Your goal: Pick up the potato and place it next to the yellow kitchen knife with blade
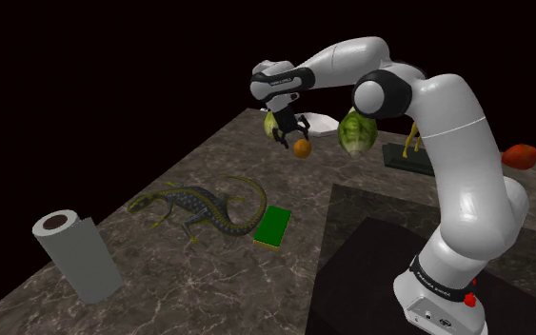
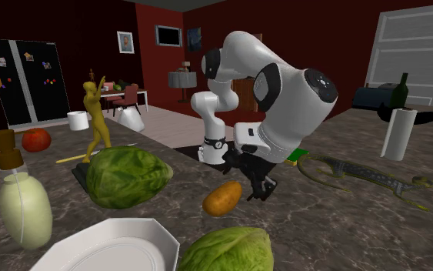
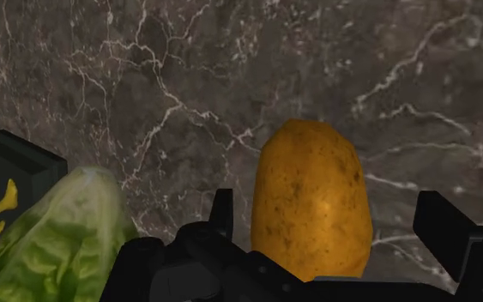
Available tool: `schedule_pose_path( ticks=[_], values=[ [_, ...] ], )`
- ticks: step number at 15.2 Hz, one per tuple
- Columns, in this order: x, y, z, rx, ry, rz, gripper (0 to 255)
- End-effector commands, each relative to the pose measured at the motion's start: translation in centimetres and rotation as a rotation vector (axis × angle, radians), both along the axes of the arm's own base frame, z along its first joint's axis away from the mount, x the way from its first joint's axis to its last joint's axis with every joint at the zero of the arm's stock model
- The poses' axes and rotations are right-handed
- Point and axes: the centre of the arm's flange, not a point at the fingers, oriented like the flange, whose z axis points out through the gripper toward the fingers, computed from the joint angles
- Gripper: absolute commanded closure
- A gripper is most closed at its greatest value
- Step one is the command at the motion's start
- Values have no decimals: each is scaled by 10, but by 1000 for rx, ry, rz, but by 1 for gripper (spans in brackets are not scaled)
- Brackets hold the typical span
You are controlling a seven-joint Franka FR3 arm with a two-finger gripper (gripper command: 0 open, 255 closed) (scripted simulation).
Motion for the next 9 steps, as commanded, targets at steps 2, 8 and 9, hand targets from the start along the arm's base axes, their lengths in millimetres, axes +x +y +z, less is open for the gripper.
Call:
schedule_pose_path(
  ticks=[2, 8, 9],
  values=[
    [-6, -5, -14, -3, 2, -4, 0],
    [-16, -8, -30, -3, 2, -4, 0],
    [-16, -8, -30, -3, 2, -4, 0]
  ],
)
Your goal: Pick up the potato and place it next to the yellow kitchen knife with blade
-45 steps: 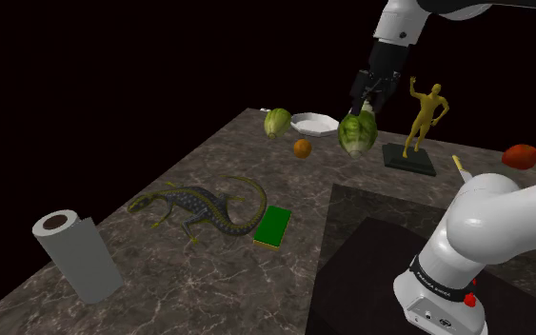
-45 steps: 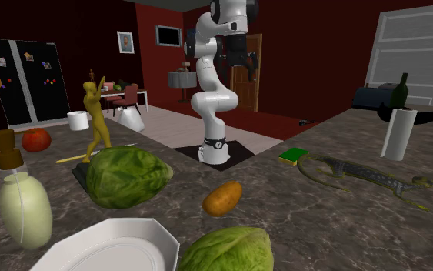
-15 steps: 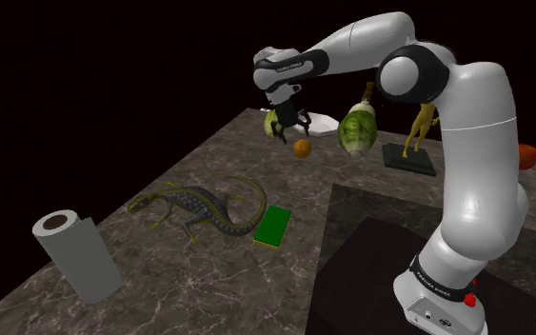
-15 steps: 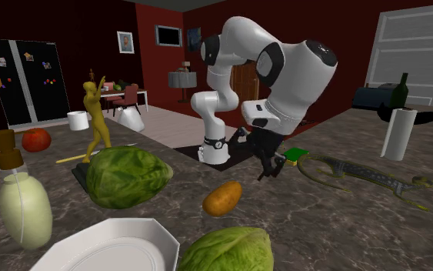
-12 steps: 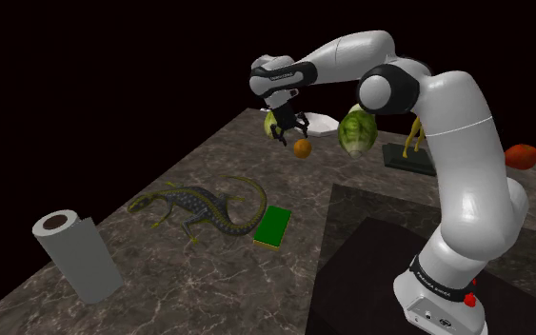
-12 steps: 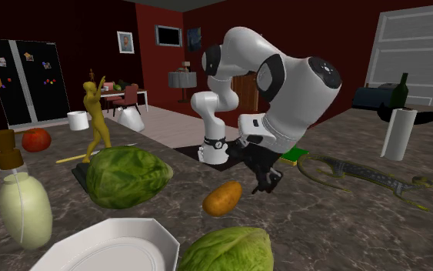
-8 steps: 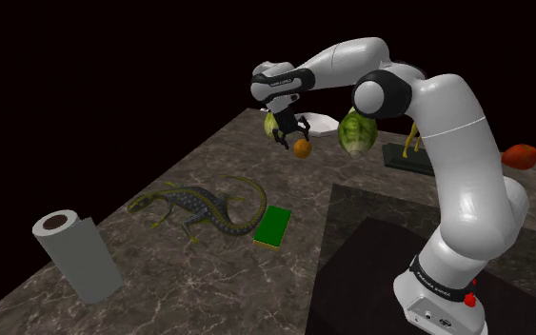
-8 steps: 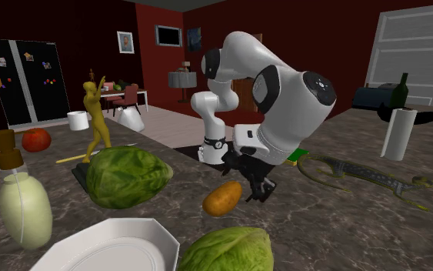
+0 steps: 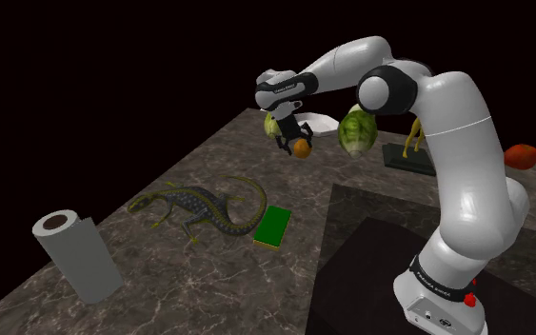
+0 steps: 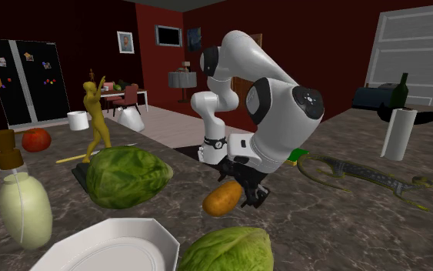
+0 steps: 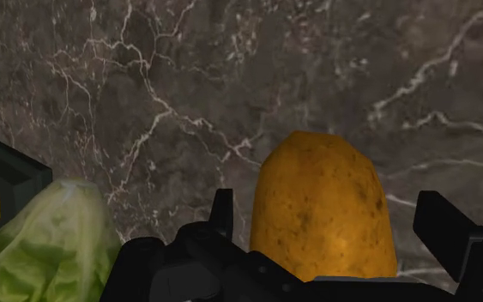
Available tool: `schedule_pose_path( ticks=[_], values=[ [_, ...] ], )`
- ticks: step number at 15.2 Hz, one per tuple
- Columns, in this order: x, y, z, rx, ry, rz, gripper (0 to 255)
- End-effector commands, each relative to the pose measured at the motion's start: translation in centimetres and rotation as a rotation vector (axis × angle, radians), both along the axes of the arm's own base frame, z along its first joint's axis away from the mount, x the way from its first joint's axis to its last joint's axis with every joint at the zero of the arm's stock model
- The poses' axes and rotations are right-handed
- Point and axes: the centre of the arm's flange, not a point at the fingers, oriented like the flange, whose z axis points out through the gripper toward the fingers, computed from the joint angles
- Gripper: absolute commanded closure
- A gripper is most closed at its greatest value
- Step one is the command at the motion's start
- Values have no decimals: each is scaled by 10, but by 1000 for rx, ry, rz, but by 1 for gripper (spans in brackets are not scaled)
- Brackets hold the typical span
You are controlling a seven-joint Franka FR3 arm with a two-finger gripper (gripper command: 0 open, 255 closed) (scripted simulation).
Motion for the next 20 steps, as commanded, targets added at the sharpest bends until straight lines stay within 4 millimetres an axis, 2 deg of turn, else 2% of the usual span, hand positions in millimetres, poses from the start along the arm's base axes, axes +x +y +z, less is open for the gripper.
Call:
schedule_pose_path(
  ticks=[1, 4, 5, 14, 20],
  values=[
    [0, 0, 0, 0, 0, 0, 0],
    [0, 0, 0, 0, 0, 0, 0],
    [0, 0, 0, 0, 0, 0, 255],
    [0, 0, 0, 0, 0, 0, 255],
    [0, 0, 32, 0, 0, 0, 255]
  ],
)
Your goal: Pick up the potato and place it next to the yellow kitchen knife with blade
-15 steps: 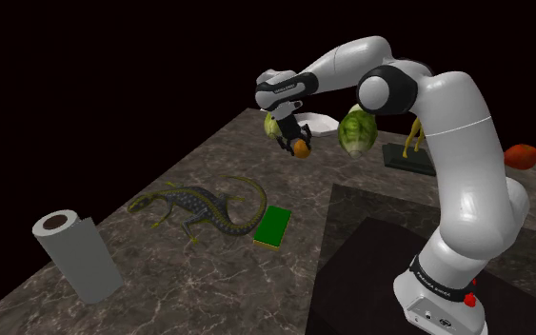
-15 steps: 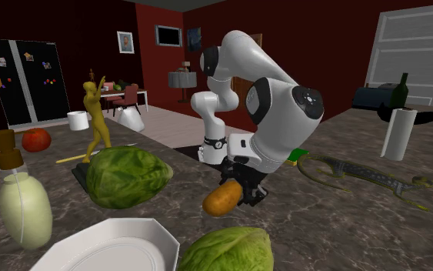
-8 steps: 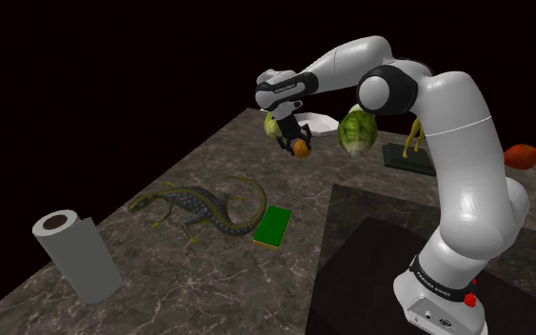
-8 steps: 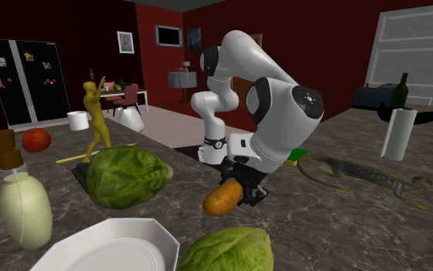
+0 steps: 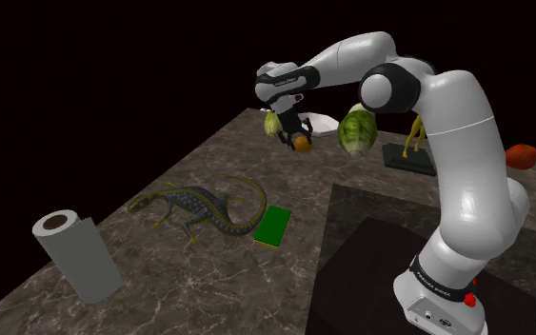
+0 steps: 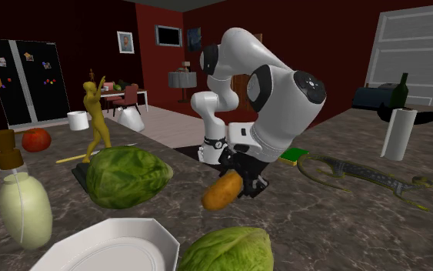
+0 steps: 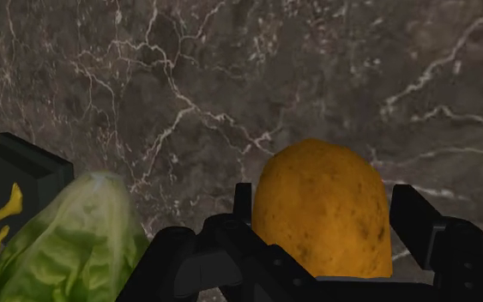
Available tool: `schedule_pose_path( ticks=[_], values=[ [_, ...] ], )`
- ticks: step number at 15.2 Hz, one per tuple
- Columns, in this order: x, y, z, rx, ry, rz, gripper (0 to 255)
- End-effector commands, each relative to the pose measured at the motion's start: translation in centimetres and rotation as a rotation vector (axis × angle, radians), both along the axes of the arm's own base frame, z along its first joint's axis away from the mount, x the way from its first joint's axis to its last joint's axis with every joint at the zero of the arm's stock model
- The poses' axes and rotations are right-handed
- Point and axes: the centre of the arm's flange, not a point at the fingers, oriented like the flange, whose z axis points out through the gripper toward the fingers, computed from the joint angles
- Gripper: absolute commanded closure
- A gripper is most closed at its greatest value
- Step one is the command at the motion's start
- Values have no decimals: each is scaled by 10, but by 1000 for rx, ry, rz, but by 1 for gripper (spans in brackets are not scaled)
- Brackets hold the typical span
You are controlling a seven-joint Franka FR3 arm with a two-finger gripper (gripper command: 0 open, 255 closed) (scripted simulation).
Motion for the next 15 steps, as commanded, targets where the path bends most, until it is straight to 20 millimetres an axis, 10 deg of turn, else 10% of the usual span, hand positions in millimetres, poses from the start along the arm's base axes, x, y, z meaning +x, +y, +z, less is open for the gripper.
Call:
schedule_pose_path(
  ticks=[1, 15],
  values=[
    [-1, 1, 10, 0, 0, 0, 255],
    [-1, 1, 84, 0, 0, 0, 255]
  ],
)
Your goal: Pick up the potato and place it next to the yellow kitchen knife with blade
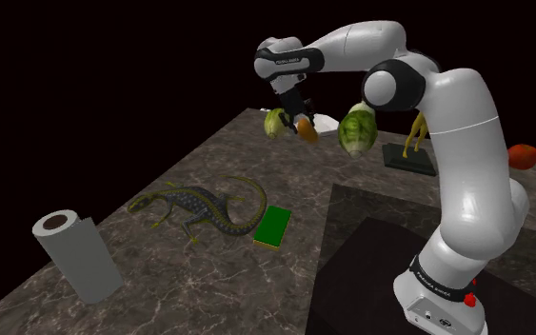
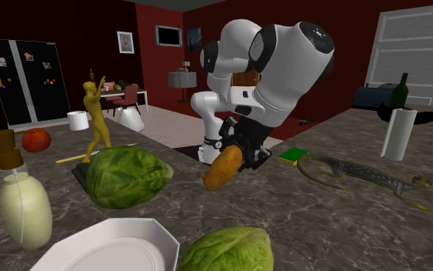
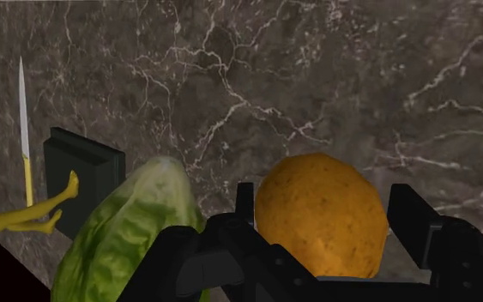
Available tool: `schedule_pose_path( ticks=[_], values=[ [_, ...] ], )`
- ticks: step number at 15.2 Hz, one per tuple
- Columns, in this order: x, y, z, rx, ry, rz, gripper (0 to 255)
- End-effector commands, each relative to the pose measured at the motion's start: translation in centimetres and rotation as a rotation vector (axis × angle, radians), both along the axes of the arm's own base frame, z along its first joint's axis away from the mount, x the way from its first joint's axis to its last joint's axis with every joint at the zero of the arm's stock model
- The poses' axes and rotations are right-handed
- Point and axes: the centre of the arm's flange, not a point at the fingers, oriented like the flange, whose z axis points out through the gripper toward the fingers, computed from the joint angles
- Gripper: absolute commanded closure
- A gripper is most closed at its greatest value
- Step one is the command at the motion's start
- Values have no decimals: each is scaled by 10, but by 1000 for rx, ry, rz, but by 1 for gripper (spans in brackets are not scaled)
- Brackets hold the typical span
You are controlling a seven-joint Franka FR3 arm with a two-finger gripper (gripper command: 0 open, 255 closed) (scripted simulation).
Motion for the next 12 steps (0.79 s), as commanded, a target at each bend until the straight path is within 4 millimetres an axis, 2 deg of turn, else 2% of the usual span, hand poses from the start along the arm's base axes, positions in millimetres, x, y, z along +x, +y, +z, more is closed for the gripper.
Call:
schedule_pose_path(
  ticks=[1, 5, 6, 12],
  values=[
    [0, 0, 11, 0, 0, 0, 255],
    [0, 0, 32, 0, 0, 0, 255],
    [0, 0, 32, 0, 0, 0, 255],
    [-70, -38, 32, 0, 0, 0, 255]
  ],
)
